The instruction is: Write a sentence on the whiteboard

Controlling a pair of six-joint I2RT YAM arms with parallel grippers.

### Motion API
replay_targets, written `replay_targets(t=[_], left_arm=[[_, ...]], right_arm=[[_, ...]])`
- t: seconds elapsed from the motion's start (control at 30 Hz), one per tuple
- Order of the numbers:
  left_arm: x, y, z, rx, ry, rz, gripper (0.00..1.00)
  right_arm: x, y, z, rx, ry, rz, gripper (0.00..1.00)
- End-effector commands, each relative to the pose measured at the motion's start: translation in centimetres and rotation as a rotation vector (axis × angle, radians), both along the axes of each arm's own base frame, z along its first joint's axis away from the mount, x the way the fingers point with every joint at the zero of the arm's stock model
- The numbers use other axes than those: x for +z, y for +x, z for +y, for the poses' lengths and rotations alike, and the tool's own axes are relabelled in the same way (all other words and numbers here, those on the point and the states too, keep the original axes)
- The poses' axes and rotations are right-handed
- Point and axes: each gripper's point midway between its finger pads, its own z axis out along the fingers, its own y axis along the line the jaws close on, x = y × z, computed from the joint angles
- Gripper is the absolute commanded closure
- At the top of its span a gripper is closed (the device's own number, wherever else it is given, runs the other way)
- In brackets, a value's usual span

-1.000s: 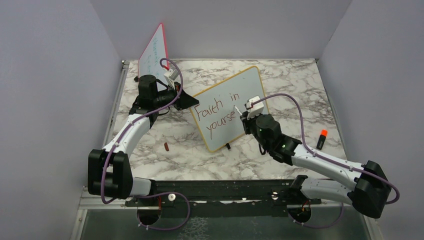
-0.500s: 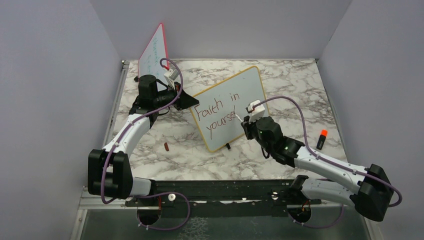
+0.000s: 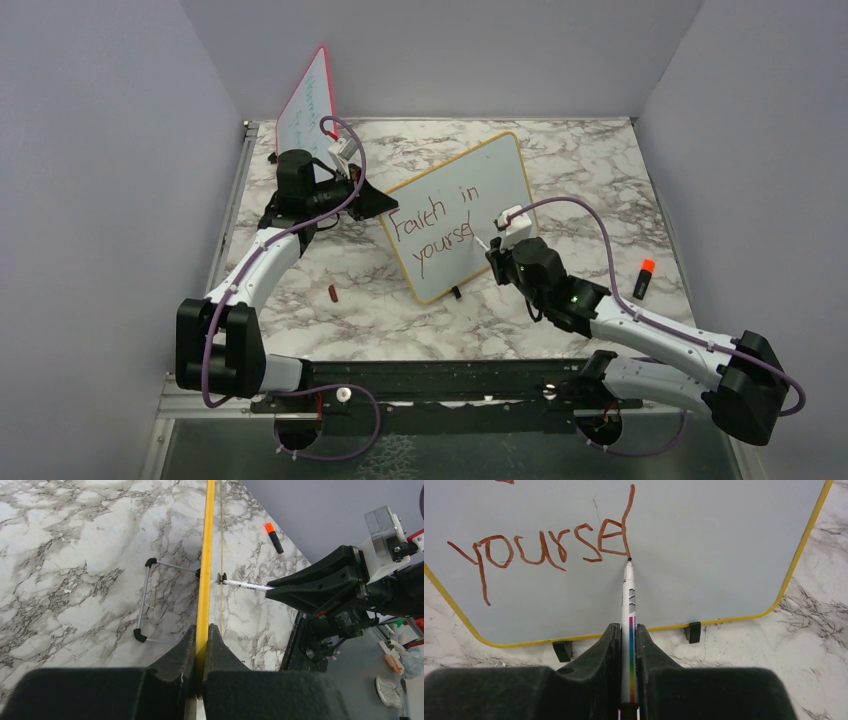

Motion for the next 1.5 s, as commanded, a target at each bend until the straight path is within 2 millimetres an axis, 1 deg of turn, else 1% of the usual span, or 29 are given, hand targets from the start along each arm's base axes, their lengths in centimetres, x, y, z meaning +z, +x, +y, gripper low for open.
replay_targets(t=[0.0,0.1,0.27,0.4,0.7,1.0,1.23,1.47], left_arm=[[-3.5,-0.3,0.0,0.014,0.069,0.084,1.00],[-3.5,-0.3,0.0,0.014,0.069,0.084,1.00],[-3.5,-0.3,0.0,0.014,0.070,0.084,1.00],[-3.5,-0.3,0.0,0.012,0.069,0.084,1.00],[-3.5,-0.3,0.0,0.012,0.069,0.085,1.00],[-3.4,-0.3,0.0,0.011,0.068,0.084,1.00],[-3.4,-0.3,0.0,0.011,0.069,0.084,1.00],[-3.4,-0.3,0.0,0.011,0.069,0.083,1.00]], right_arm=[[0.3,0.3,-1.0,-0.043,-0.016,-0.016,1.00],[1.9,0.9,-0.6,-0.047,0.019,-0.064,0.99],[3.6,1.4,-0.4,-0.050,0.040,-0.112,0.99],[4.5,1.8,-0.2,-0.052,0.044,-0.136,0.99],[5.5,2.8,-0.3,-0.088,0.042,-0.179,0.99],[4.7,3.1,0.2,-0.066,0.017,-0.160,0.99],[3.6,2.4,0.9,-0.013,0.008,-0.115,0.99],[2.6,1.5,0.7,0.008,0.004,-0.068,0.99]])
